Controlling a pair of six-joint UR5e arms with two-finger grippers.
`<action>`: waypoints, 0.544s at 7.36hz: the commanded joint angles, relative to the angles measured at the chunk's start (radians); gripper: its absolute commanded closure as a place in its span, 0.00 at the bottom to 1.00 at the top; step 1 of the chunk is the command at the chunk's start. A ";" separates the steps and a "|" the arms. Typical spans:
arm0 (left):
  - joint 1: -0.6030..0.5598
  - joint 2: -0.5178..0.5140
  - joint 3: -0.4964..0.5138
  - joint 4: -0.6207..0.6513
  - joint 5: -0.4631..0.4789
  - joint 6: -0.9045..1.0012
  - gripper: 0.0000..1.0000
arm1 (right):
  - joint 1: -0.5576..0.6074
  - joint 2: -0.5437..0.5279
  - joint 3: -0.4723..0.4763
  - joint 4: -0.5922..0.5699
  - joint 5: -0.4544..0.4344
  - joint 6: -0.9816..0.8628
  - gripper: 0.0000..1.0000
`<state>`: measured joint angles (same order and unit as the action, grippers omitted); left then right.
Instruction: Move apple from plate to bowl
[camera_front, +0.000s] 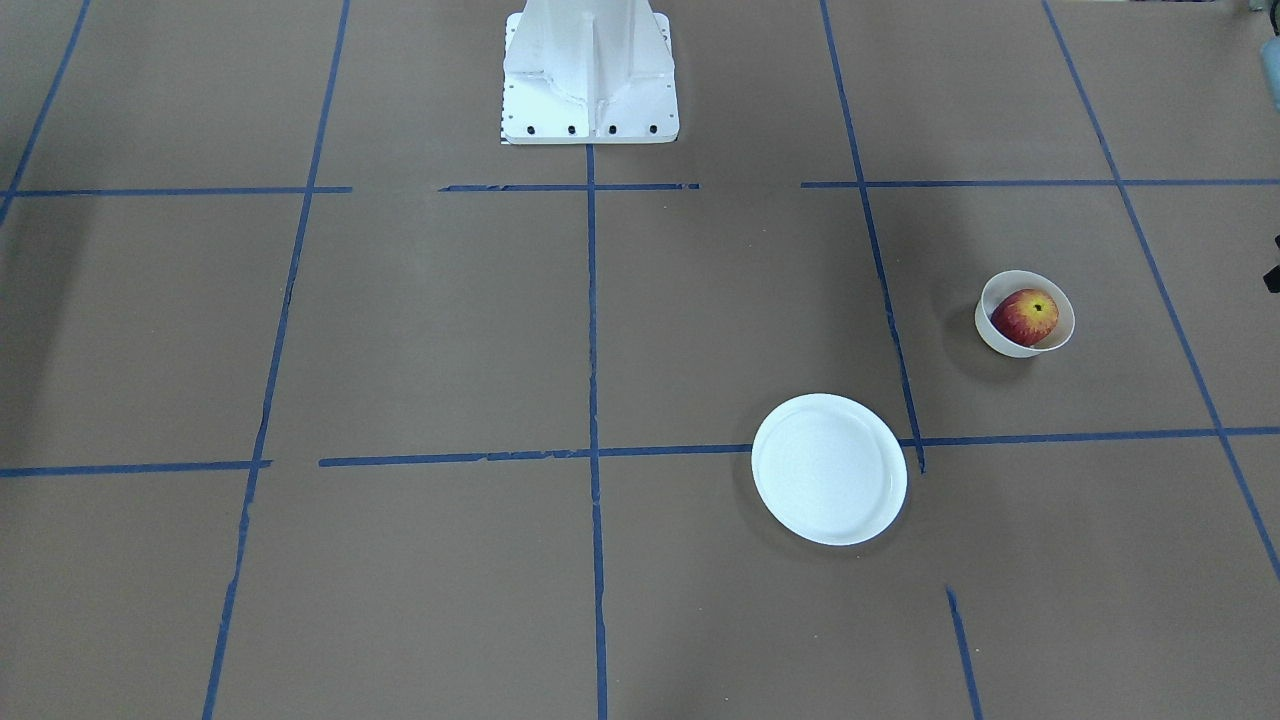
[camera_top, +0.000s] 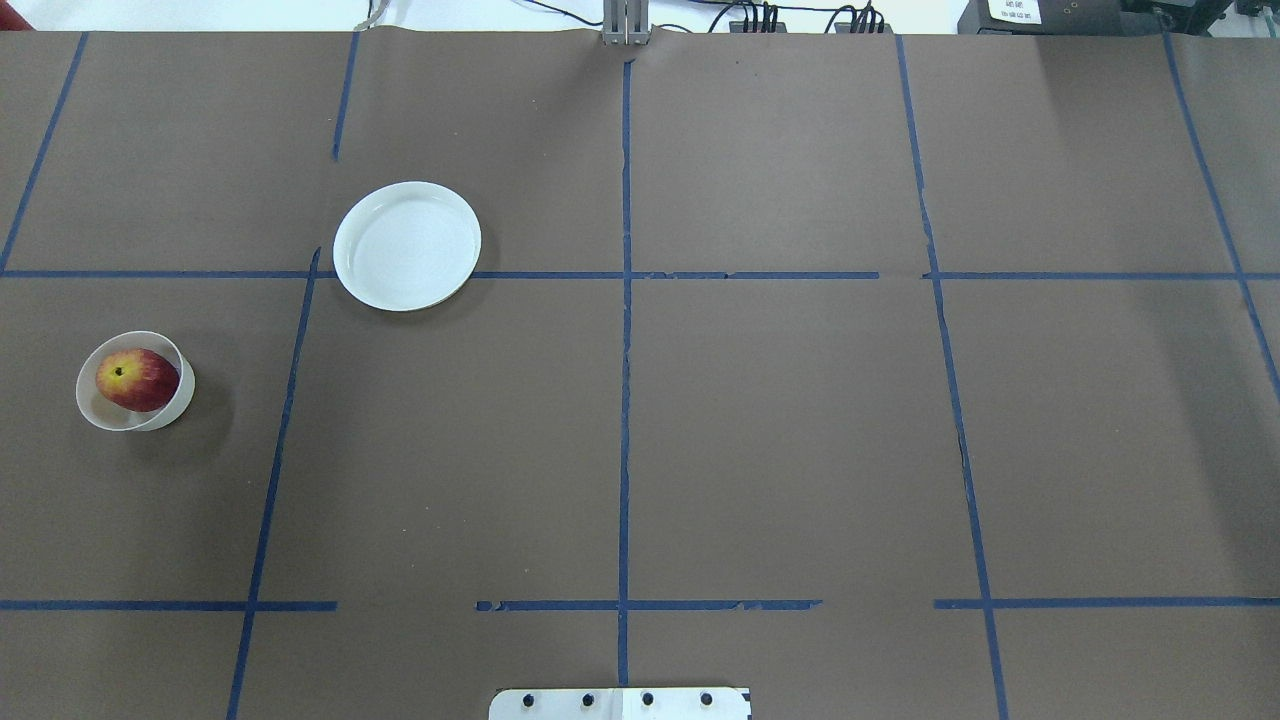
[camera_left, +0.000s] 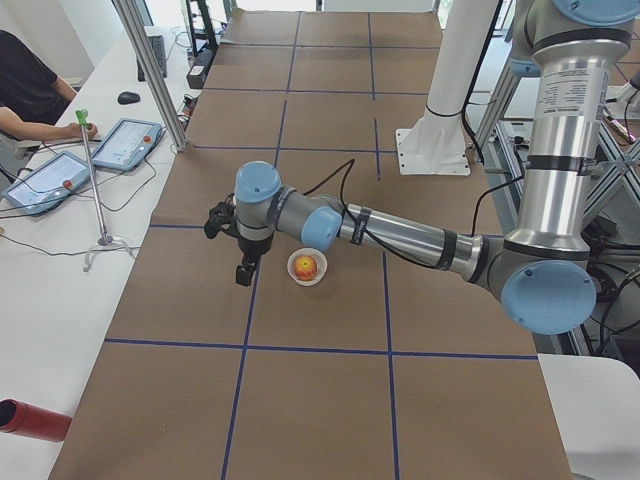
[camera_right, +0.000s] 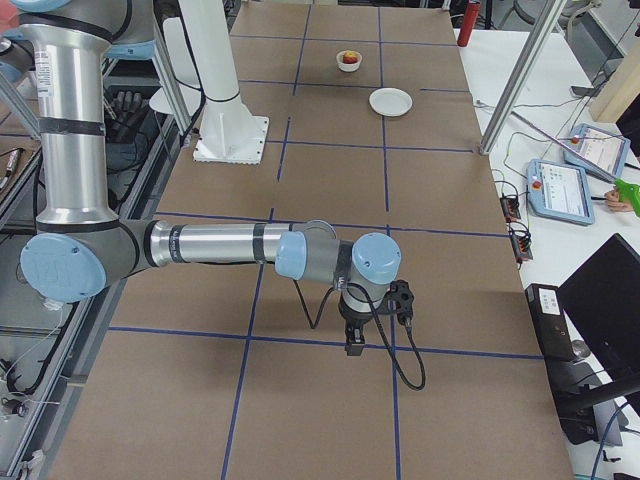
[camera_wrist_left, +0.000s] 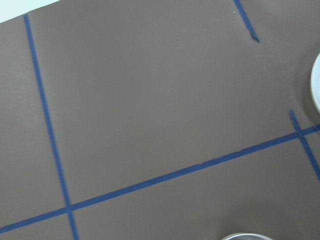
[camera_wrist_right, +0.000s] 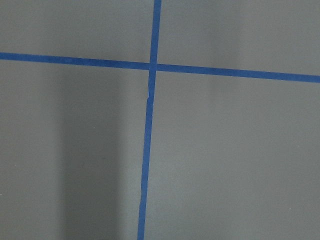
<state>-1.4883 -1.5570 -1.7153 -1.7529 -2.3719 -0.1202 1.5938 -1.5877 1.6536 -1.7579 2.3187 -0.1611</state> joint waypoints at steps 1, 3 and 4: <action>-0.044 0.093 0.023 0.013 -0.026 0.008 0.00 | 0.000 0.000 0.000 0.000 0.001 0.000 0.00; -0.046 0.155 0.020 0.015 -0.023 0.008 0.00 | 0.000 0.000 0.000 0.000 0.001 0.000 0.00; -0.052 0.164 0.017 0.015 -0.023 0.008 0.00 | 0.000 0.000 0.000 0.000 0.001 0.000 0.00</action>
<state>-1.5341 -1.4210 -1.6940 -1.7384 -2.3947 -0.1120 1.5938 -1.5877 1.6536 -1.7579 2.3194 -0.1611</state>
